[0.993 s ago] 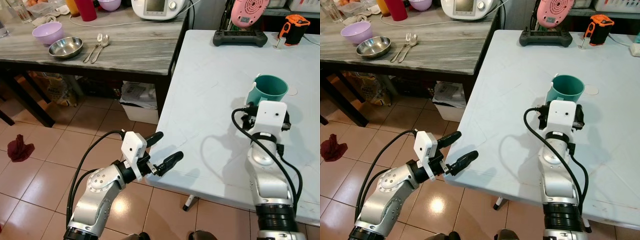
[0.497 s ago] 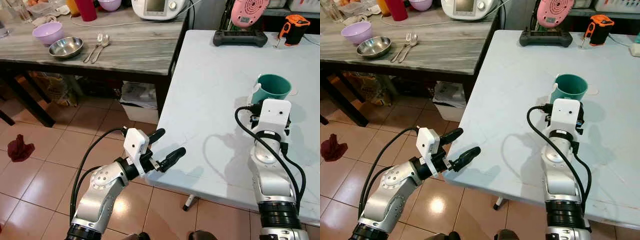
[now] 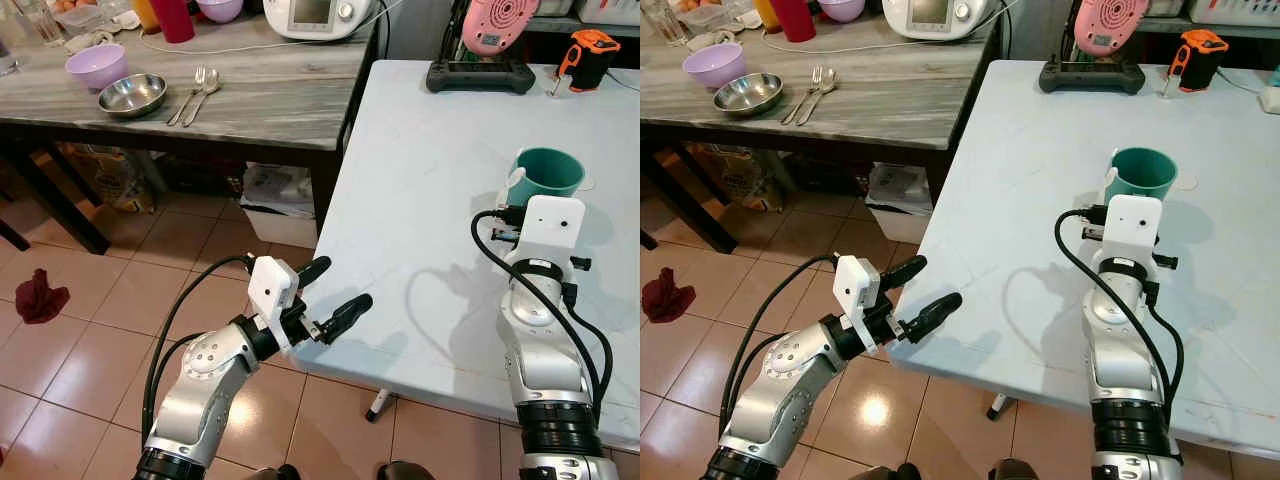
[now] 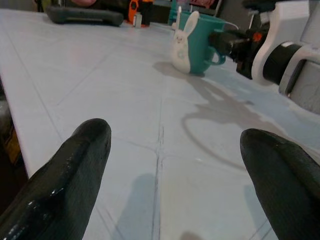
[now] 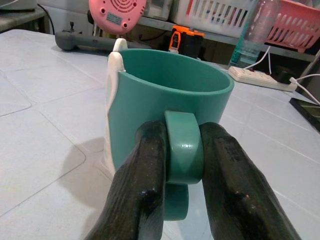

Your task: Setting the table

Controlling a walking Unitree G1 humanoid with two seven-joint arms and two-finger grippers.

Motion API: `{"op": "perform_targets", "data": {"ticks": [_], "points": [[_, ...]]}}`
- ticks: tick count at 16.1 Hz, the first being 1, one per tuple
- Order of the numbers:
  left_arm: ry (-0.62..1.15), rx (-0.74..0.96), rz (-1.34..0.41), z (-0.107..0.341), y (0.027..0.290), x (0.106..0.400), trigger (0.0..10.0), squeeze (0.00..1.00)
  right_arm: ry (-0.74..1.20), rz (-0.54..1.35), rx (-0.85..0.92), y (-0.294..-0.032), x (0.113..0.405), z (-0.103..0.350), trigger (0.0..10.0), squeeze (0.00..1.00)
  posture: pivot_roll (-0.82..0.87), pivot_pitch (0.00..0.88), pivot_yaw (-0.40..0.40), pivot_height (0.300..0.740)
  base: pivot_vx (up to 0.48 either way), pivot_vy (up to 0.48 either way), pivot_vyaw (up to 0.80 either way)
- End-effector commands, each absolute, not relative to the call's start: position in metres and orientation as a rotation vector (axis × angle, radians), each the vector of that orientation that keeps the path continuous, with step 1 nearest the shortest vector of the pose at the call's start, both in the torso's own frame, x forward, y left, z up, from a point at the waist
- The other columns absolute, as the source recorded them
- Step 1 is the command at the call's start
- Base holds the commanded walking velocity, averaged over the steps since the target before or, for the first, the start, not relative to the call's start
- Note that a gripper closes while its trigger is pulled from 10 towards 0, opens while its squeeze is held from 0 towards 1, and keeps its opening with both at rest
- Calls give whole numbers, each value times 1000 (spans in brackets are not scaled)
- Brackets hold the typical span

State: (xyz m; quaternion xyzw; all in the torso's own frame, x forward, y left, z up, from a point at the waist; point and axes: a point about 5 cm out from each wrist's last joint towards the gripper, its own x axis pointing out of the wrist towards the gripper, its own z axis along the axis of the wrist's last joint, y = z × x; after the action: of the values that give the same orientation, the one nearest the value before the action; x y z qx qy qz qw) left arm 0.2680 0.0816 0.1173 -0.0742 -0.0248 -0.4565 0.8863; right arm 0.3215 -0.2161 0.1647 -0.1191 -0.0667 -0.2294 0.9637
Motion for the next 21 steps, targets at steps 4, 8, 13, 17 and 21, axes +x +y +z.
{"op": "perform_targets", "data": {"ticks": [4, 8, 13, 17, 21], "points": [[-47, -138, -934, 115, 86, 269, 10000, 0, -120, -467, -212, -217, 322, 162, 0, 0, -276, 140, 87, 740, 0, 0, 0], [-82, -115, -787, 118, 96, 281, 10000, 0, -153, -404, -154, -207, 318, 167, 0, 0, -274, 136, 88, 740, 0, 0, 0], [-73, -161, -478, 121, 121, 306, 10000, 0, -228, -312, -178, -192, 297, 172, 10000, 0, -267, 123, 81, 740, 0, 0, 0], [-79, -224, -446, 122, 122, 311, 10000, 0, -201, -293, -167, -187, 295, 167, 10000, 0, -271, 120, 90, 740, 0, 154, -500], [-85, -227, -438, 124, 119, 317, 10000, 0, -202, -293, -173, -186, 294, 167, 10000, 0, -272, 114, 94, 740, 0, 367, -778]]}}
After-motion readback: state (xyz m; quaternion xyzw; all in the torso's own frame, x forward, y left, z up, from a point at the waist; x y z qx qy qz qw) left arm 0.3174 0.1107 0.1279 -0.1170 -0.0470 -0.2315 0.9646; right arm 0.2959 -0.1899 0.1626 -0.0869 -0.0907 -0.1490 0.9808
